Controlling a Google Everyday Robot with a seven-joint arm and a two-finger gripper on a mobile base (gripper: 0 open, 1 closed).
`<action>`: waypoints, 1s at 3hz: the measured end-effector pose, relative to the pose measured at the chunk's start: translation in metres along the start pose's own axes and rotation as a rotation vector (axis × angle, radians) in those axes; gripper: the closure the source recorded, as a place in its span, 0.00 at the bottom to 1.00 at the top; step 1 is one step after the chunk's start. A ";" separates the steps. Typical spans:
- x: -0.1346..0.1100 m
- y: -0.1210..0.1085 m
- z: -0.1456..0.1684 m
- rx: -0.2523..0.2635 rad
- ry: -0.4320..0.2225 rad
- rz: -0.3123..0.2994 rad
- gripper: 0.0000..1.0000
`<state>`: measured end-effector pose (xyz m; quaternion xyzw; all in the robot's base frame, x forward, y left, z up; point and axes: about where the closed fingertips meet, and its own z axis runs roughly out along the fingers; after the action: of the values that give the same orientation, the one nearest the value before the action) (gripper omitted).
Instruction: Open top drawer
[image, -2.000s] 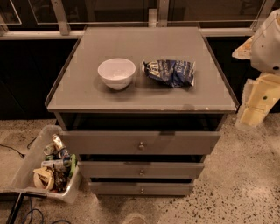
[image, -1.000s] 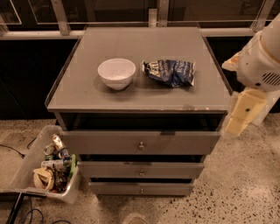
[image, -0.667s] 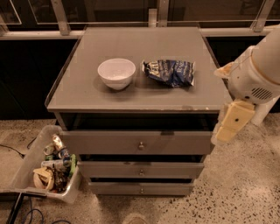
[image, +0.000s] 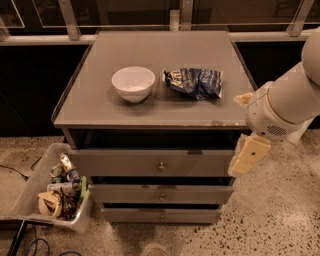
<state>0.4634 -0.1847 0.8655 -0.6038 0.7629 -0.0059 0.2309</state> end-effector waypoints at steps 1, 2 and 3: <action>0.003 0.012 0.014 -0.038 -0.015 0.001 0.00; 0.019 0.030 0.049 -0.091 -0.033 0.027 0.00; 0.034 0.047 0.085 -0.127 -0.052 0.050 0.00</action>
Offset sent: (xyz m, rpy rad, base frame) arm -0.0189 0.0021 -0.1166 0.1021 0.1536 0.0126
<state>0.4451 -0.1802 0.7640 -0.5980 0.7704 0.0641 0.2117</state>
